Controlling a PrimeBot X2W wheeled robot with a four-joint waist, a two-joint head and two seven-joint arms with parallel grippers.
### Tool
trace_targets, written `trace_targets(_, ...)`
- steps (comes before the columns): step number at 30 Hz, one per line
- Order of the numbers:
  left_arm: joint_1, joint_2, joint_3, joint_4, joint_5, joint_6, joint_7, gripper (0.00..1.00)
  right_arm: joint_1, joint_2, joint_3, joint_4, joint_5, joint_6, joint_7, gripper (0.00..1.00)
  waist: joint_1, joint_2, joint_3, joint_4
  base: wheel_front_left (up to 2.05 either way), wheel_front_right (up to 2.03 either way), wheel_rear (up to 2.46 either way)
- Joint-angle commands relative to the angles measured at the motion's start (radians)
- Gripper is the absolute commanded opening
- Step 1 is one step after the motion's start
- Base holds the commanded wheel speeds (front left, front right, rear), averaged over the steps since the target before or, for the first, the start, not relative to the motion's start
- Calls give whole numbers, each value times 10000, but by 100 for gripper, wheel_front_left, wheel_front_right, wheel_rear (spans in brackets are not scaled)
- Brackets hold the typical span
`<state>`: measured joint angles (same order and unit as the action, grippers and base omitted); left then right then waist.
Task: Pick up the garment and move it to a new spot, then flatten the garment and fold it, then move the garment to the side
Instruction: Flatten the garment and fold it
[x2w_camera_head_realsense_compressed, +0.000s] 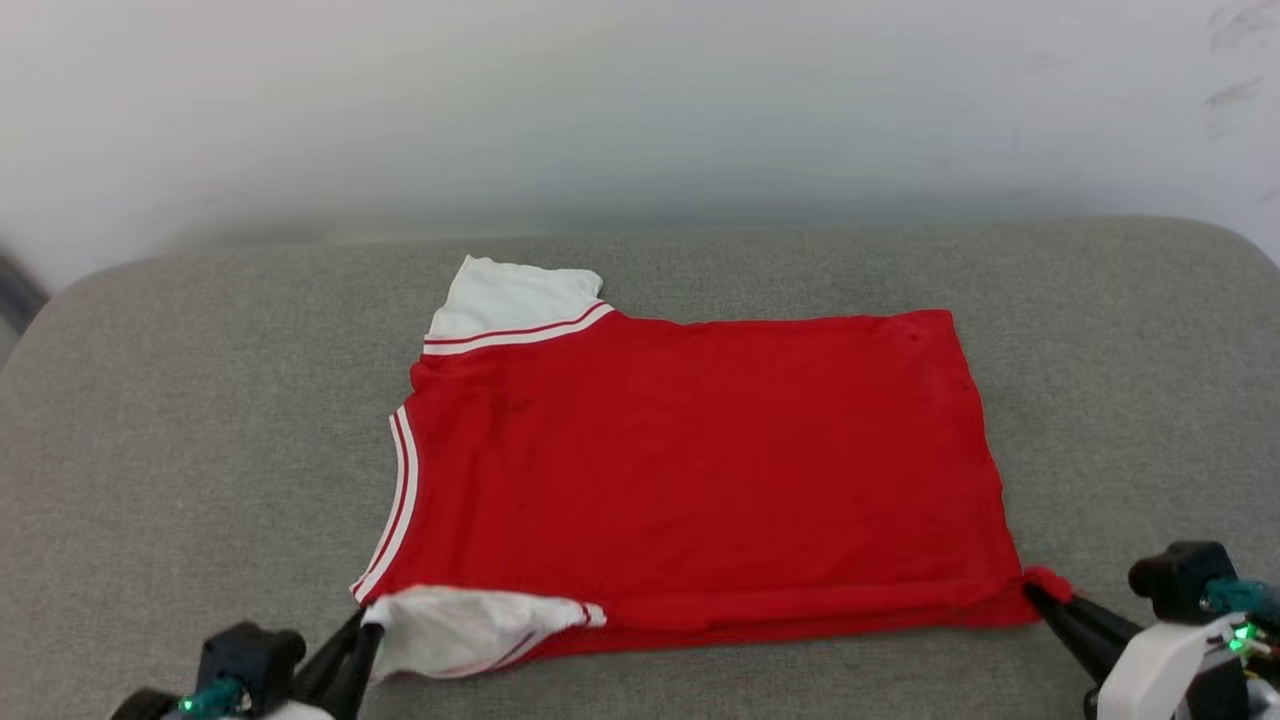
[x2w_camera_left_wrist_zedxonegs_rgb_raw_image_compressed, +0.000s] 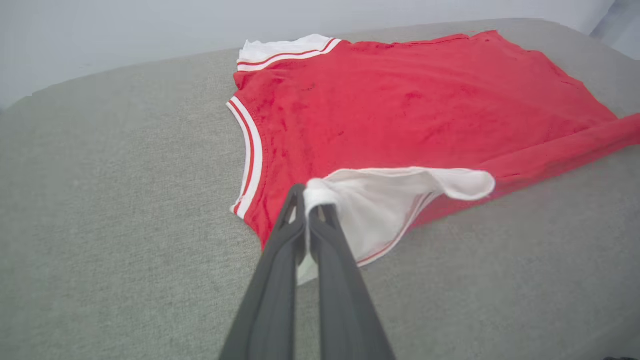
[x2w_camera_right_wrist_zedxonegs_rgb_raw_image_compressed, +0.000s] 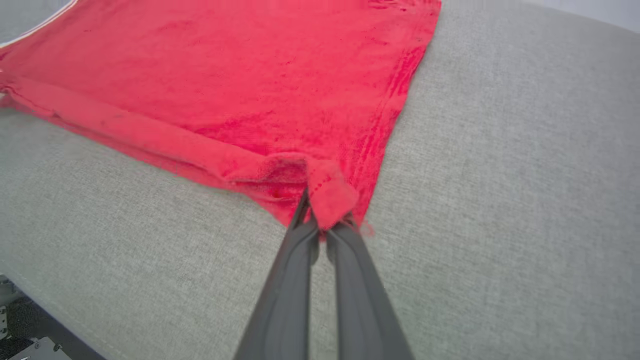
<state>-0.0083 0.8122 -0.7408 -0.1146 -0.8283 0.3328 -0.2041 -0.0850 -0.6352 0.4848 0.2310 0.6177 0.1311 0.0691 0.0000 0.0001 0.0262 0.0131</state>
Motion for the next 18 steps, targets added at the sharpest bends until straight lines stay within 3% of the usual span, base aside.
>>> trace_targets(1, -495, 3, 99, 50, 104, -100, 96, 0, -302, 106, -255, -226, -160, -7, 153, 0, 0, -1, 264, -36, 0, 0, 0)
trace_targets(9, -2883, 102, 283, 690, 513, -932, 999, 0, -1087, 511, -1038, -871, -535, -7, 1135, 0, 0, -1, 1133, -162, 0, 0, 0)
trace_targets(18, -4588, -321, 104, 2268, 680, -1983, 1527, 0, -2230, 717, -803, -421, -479, -7, 1880, 0, 0, -1, 2296, -336, 0, 0, 0)
